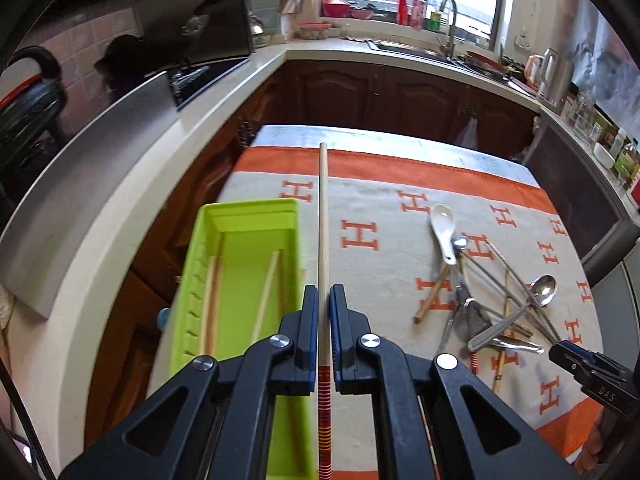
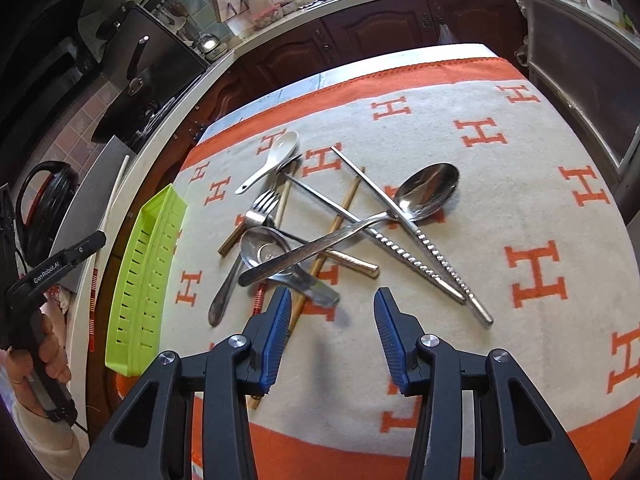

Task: Organize utensils
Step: 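Lower the red-banded chopstick into the green tray and open the left tool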

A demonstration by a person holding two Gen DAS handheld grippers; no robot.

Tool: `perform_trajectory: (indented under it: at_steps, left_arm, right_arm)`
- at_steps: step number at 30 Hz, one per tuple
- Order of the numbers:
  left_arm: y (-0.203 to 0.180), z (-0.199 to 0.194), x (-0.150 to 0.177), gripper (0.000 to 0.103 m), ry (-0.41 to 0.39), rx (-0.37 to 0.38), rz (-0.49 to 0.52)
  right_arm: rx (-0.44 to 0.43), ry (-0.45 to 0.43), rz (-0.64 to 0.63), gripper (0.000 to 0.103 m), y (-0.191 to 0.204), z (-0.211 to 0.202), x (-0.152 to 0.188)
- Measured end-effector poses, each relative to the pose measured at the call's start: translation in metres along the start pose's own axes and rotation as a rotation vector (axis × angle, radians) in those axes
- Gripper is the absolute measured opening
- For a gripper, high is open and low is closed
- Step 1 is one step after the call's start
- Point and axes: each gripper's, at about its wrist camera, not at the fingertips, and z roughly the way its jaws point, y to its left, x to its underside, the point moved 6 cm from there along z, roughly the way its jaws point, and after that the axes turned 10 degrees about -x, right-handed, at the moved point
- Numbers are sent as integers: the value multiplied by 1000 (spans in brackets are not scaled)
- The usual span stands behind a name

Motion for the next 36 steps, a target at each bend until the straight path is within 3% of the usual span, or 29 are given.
perform_trajectory:
  at_steps: [9,12,16,24,36]
  left_arm:
    - [33,48,38,4,118,-29,-39]
    - [31,58,49,6,138,-25,-33]
    - [25,66,64,17,156,-11,-21]
    - [20,71,91,17,218,45,-18]
    - [-2,45,119,15,180,138,72]
  right_arm:
    - [26,37,-47,44,27,7,4]
    - [41,49,-65,44,33,11,2]
    - [50,72,-89,44,47,20,1]
    - [46,106,-139,44,77,33,4]
    - [42,129,-140,44,84,34,15]
